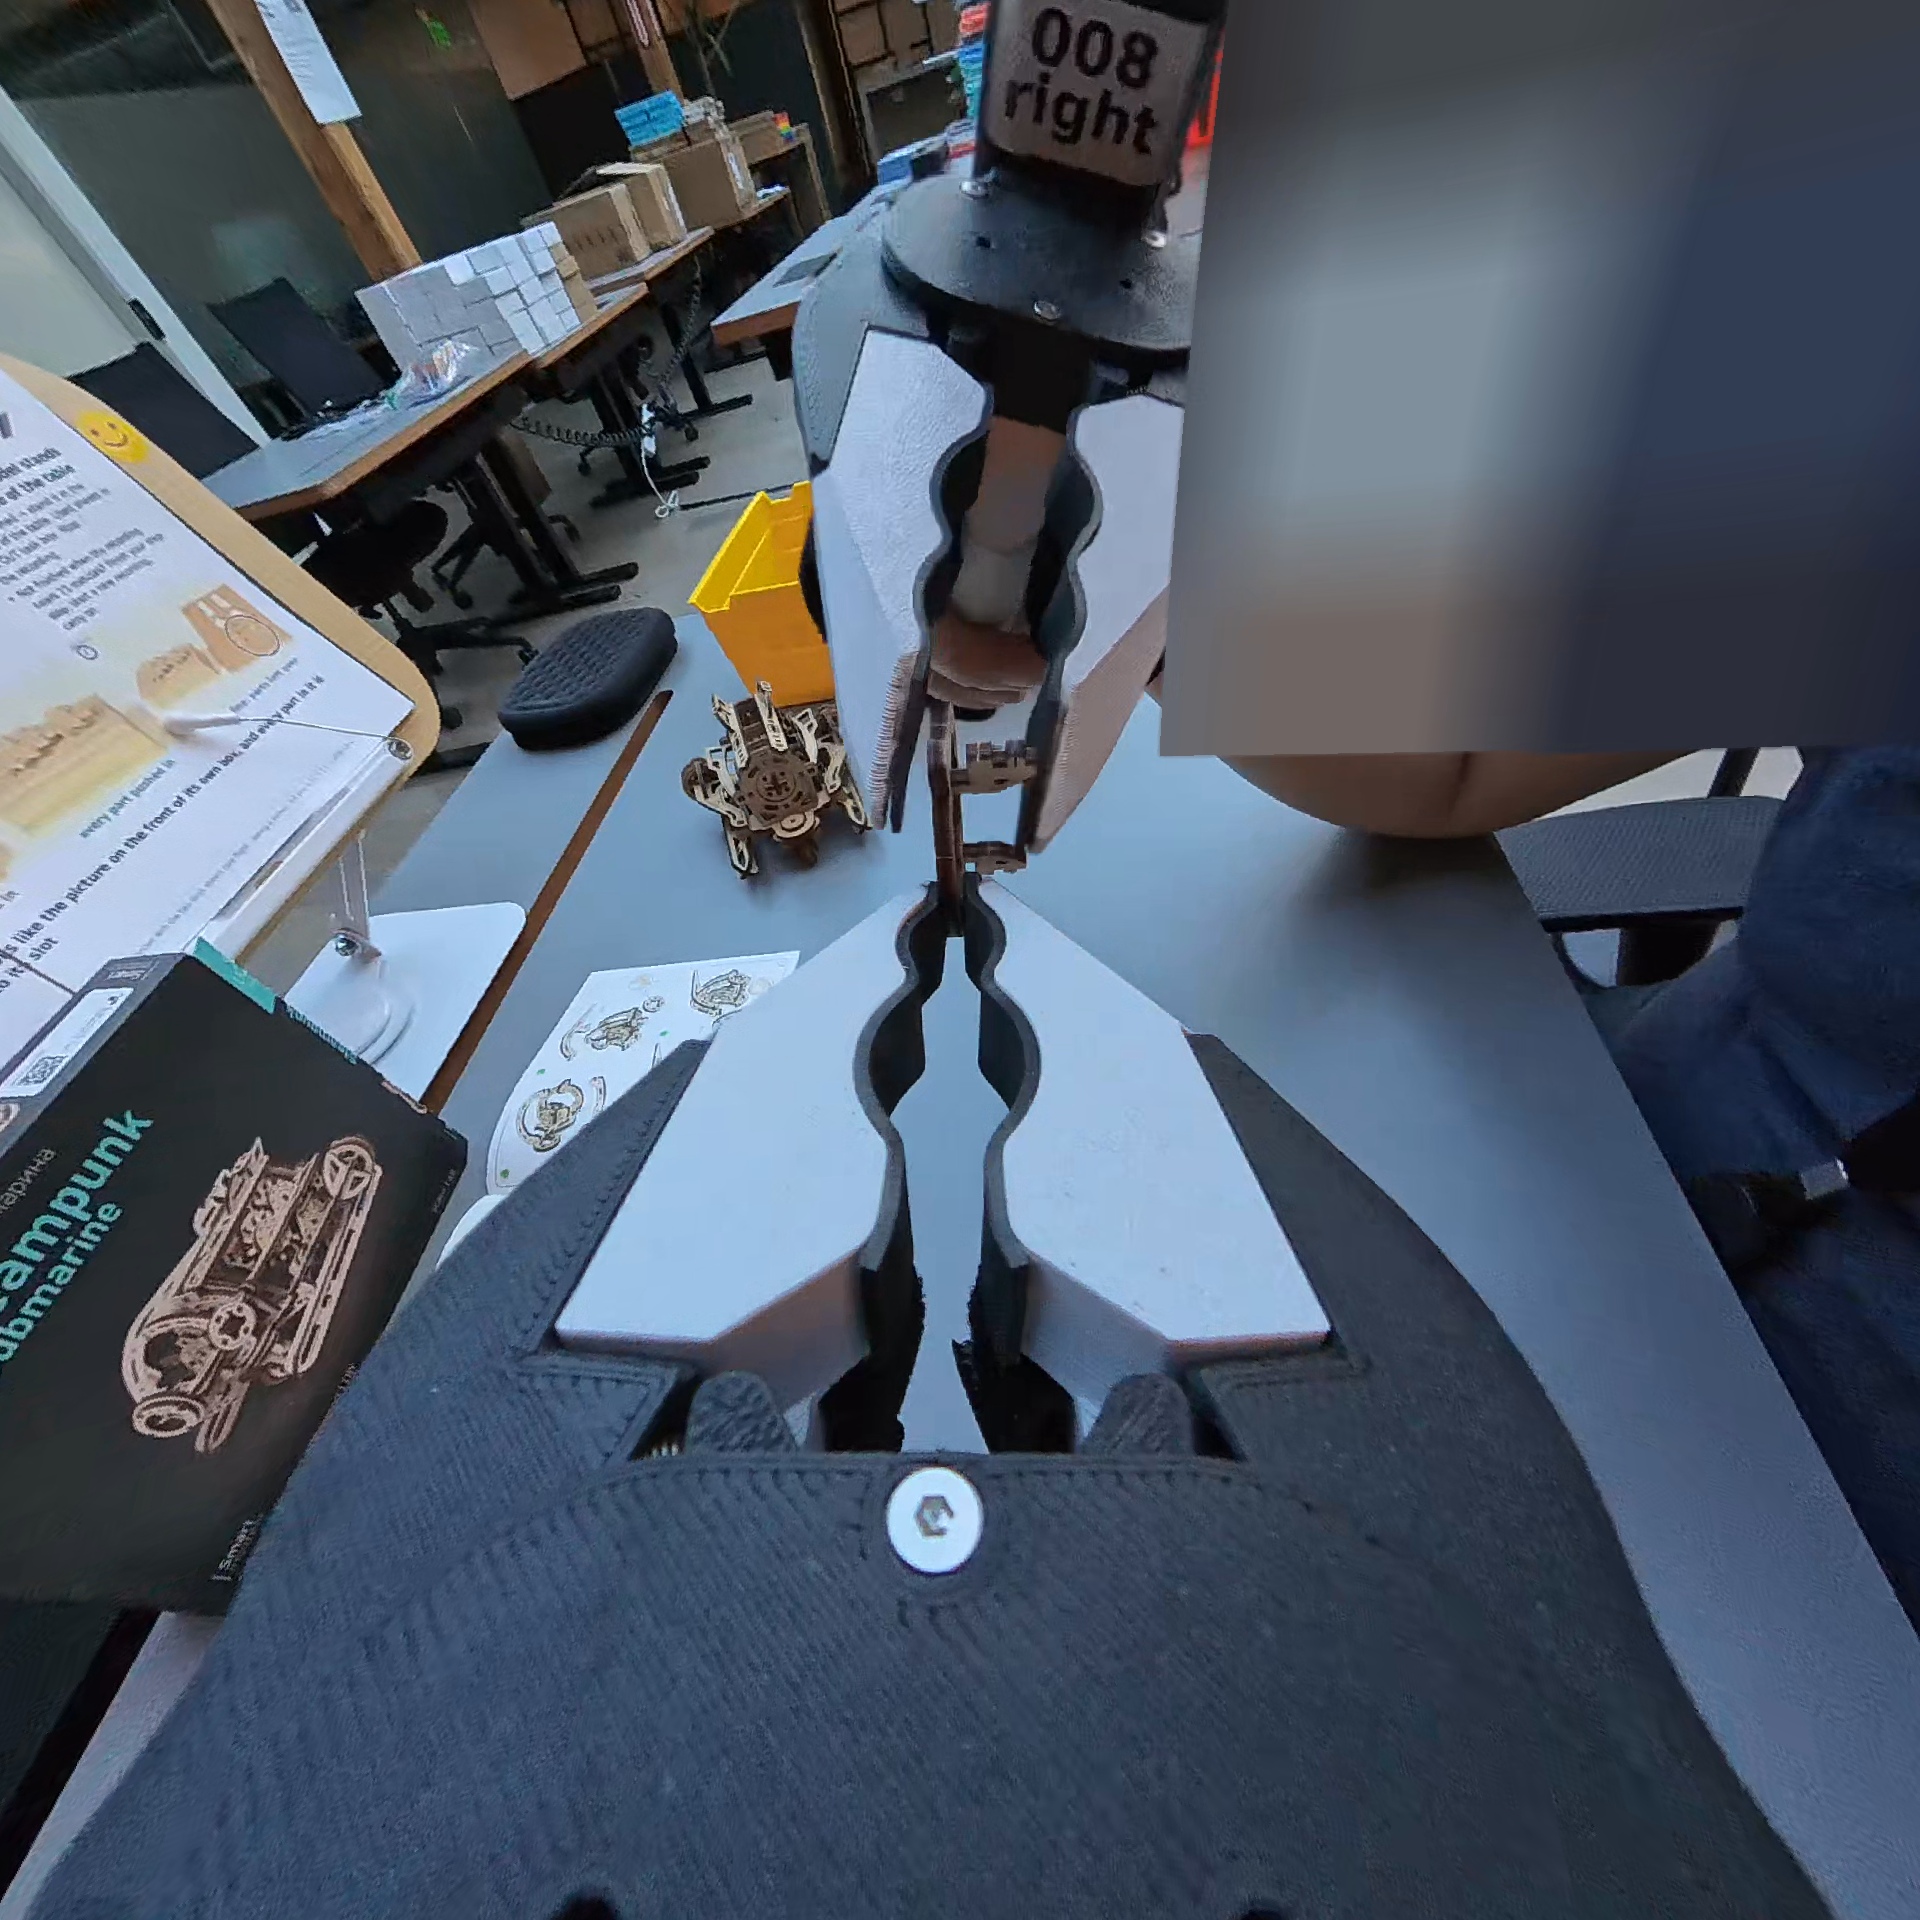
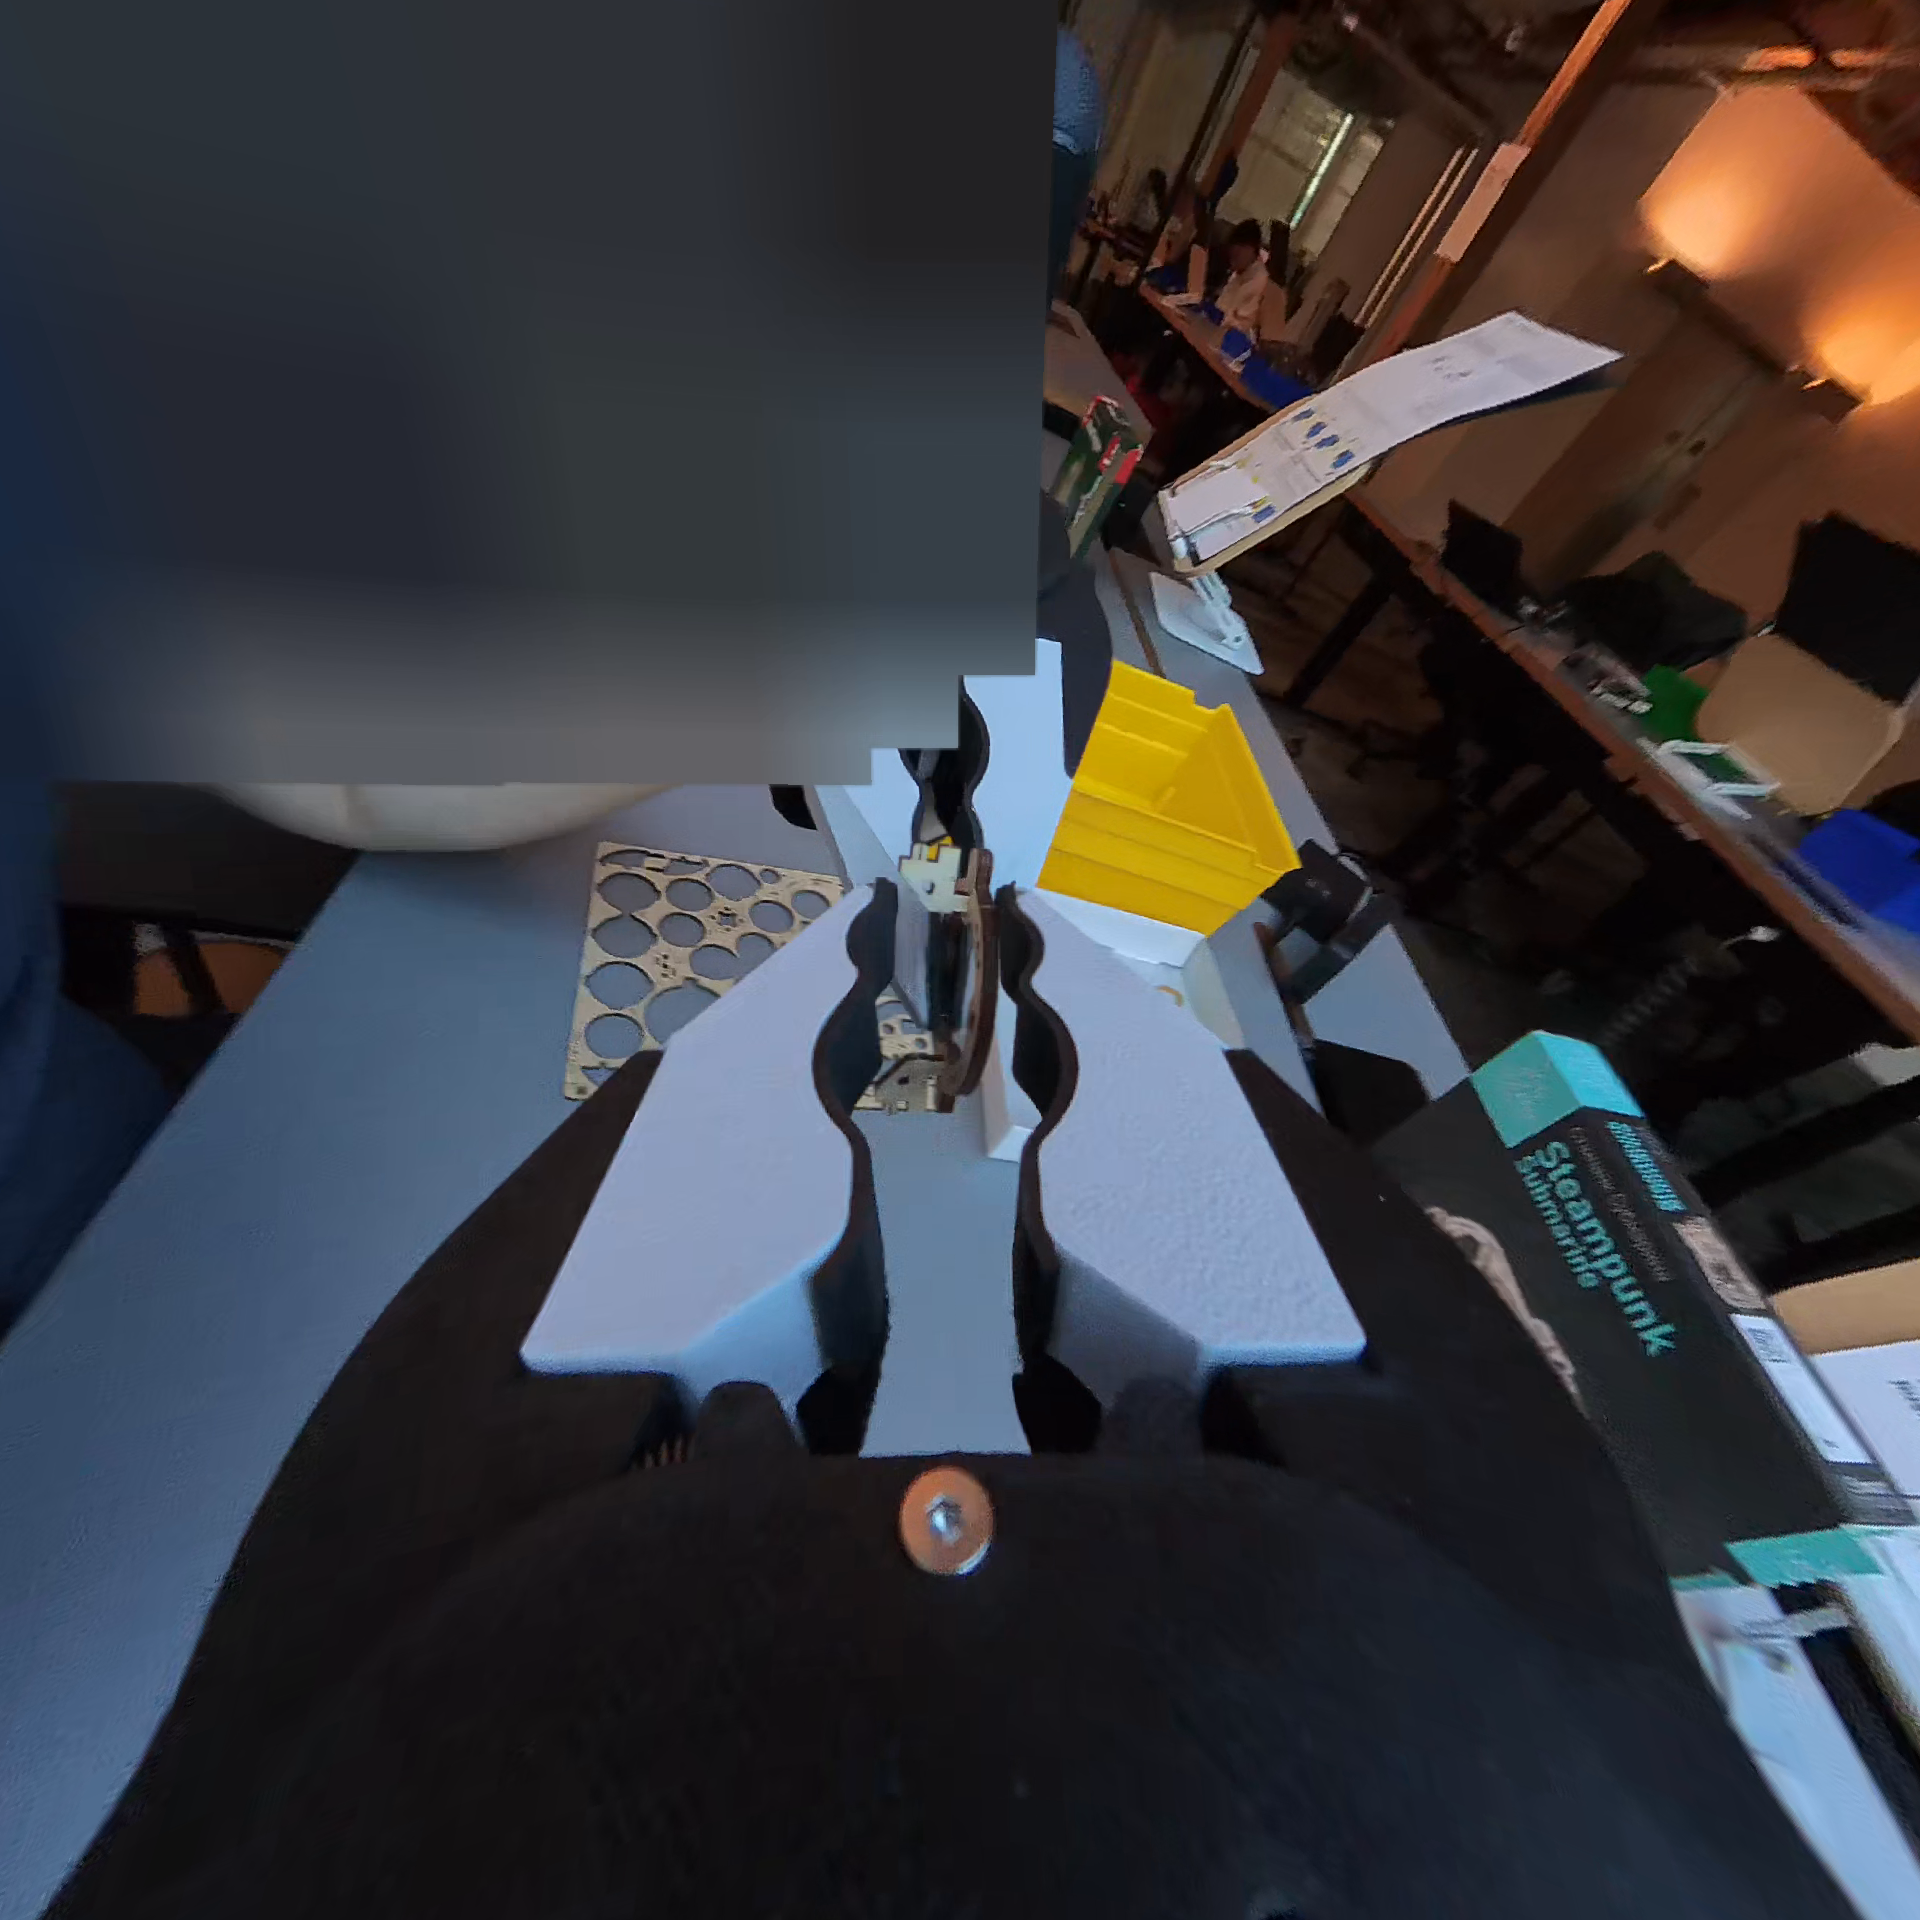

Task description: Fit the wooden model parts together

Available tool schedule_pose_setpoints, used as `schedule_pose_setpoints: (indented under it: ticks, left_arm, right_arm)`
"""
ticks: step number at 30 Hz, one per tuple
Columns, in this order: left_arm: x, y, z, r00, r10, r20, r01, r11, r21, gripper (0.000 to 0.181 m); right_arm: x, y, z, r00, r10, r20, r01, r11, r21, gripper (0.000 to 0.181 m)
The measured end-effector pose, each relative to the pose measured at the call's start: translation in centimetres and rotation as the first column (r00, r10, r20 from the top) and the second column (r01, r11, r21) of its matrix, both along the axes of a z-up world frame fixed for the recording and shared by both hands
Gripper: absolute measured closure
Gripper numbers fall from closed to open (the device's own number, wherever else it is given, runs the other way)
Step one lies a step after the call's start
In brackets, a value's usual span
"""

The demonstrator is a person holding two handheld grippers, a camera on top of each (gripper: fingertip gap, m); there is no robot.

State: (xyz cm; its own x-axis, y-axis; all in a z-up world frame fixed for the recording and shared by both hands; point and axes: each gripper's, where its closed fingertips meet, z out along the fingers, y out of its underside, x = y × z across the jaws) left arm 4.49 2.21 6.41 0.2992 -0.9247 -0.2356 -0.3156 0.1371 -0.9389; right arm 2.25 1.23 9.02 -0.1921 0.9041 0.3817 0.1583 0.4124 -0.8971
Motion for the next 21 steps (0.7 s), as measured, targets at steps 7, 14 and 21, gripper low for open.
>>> schedule_pose_setpoints:
  ticks: [7, 14, 21]
  left_arm:
    - [-0.1, -0.2, 0.1, 1.0, 0.008, -0.021, -0.007, 0.999, 0.033, 0.181]
    - [0.2, -0.5, -0.7, 0.998, -0.015, -0.053, 0.016, 1.0, 0.009, 0.181]
    - [0.7, -1.2, -0.5, 0.997, -0.073, -0.019, 0.072, 0.997, -0.026, 0.181]
  right_arm:
    - [-0.2, -0.3, -0.5, 0.999, -0.014, 0.032, 0.013, 0.999, 0.029, 0.169]
    - [-0.3, -0.6, -0.4, 1.0, -0.014, 0.025, 0.012, 0.996, 0.089, 0.166]
    - [-0.1, -1.2, -0.3, 0.999, 0.024, 0.021, -0.026, 0.997, 0.077, 0.166]
